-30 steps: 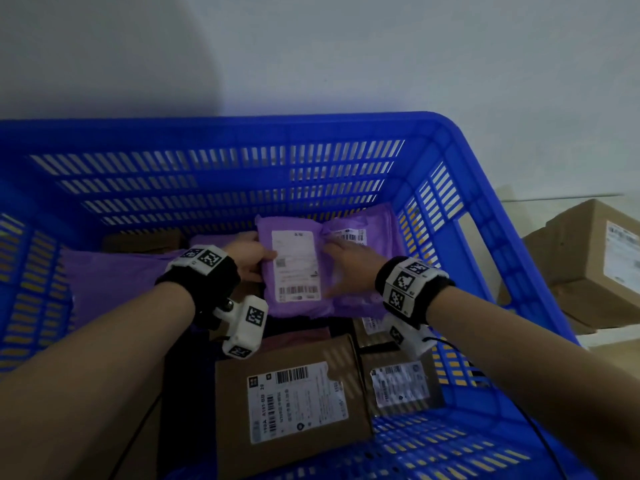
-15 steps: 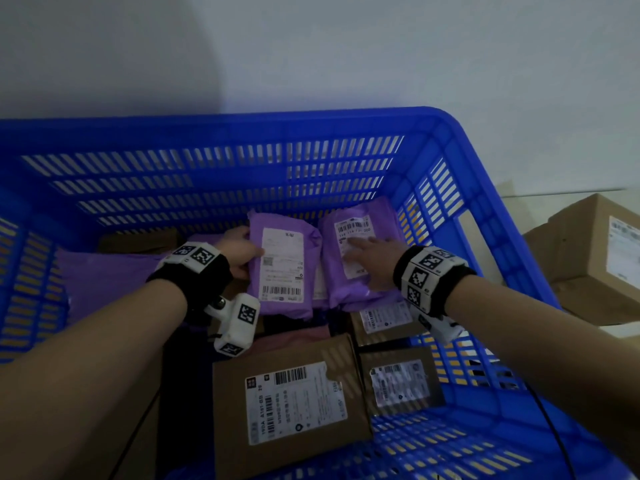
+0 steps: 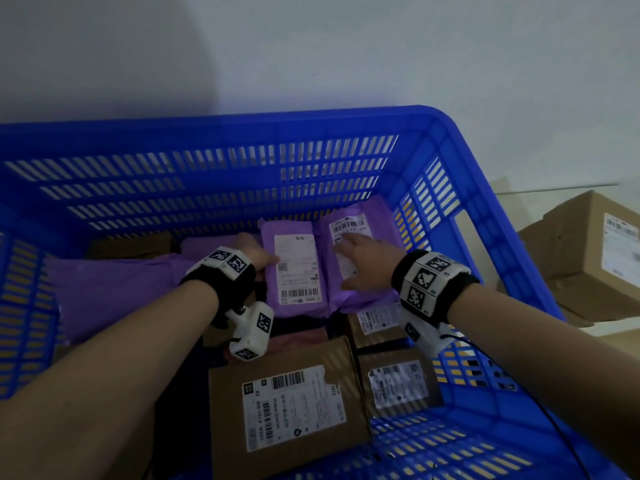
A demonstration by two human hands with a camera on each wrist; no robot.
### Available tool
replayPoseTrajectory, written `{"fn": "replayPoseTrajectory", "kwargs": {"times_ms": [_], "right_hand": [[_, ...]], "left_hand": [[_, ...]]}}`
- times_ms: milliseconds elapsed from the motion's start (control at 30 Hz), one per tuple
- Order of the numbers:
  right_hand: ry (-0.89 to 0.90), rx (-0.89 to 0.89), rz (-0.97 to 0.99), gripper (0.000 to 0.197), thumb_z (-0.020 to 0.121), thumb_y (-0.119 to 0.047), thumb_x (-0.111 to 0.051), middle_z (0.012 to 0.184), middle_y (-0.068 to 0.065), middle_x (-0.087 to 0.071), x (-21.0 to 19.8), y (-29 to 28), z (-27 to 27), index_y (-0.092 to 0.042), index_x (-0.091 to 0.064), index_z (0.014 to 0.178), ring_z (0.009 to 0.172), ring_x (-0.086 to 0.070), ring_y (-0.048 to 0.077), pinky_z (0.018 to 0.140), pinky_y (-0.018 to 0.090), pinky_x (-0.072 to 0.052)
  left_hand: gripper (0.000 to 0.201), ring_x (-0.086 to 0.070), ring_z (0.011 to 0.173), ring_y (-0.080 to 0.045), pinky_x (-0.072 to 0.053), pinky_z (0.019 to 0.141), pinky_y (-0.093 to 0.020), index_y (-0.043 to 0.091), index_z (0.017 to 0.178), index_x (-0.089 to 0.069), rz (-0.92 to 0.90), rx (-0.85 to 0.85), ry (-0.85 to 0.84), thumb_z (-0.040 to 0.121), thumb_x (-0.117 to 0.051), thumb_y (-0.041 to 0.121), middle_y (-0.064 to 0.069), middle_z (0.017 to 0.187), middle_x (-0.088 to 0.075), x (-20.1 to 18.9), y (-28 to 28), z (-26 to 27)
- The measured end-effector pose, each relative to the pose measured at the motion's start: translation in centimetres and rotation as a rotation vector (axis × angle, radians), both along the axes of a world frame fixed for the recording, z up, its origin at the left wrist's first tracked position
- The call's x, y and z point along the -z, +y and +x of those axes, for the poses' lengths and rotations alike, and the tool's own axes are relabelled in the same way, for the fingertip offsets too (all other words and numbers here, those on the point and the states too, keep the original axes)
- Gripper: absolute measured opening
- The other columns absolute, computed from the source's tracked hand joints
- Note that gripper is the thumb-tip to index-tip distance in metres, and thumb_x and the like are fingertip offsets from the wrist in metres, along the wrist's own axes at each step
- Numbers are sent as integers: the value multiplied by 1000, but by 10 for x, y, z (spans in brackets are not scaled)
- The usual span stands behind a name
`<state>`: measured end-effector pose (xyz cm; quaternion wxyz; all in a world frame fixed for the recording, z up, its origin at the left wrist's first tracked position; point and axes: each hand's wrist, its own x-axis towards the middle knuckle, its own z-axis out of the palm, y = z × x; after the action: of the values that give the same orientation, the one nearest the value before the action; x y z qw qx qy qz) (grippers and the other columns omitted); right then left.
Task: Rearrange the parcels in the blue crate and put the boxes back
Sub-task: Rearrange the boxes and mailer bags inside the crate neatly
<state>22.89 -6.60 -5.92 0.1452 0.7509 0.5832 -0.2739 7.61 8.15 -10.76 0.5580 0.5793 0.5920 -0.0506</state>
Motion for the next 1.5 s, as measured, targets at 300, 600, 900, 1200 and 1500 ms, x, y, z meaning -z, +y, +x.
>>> {"fn": "replayPoseTrajectory", "kwargs": {"times_ms": [300,600,900,1200,1500], "right_hand": [[124,19,42,71,88,-36,-61,150,12,-31,-13,40,-22,-14,-28,147,135,-36,28,108,34,-34],[519,281,37,62,91,-30,-61,147,9,-39,1,93,-86,-9,-36,143,130,-43,25,101,30,-39],[515,421,-92,7,90,-8,-49,74,12,-49,29,96,-125,-3,-50,86,60,-46,23,55,33,-39],[711,707,-143,35,92,-10,-57,119,25,-59,30,88,-133,8,-53,121,104,-62,37,85,41,-55],[851,871,-58,39,91,-14,-59,115,17,-56,12,83,-122,3,-51,124,92,-58,26,75,37,-56]], "left_hand": [[29,-62,79,-17,-55,64,-26,7,112,-62,12,66,-47,84,-68,5,-11,97,-65,-35,23,-47],[16,-63,71,-21,-57,69,-30,0,100,-67,111,153,128,88,-63,9,-15,94,-66,-58,43,-116],[37,-61,97,-36,-51,86,-45,-8,127,-45,-197,82,190,98,-46,15,-23,117,-59,-27,12,-124],[47,-46,119,-35,-39,99,-49,-1,139,-34,-348,-94,33,100,-39,25,-20,132,-44,-9,3,-127],[28,-53,97,-27,-42,88,-41,7,120,-53,-238,-116,-73,99,-35,4,-16,118,-53,-20,0,-129]]}}
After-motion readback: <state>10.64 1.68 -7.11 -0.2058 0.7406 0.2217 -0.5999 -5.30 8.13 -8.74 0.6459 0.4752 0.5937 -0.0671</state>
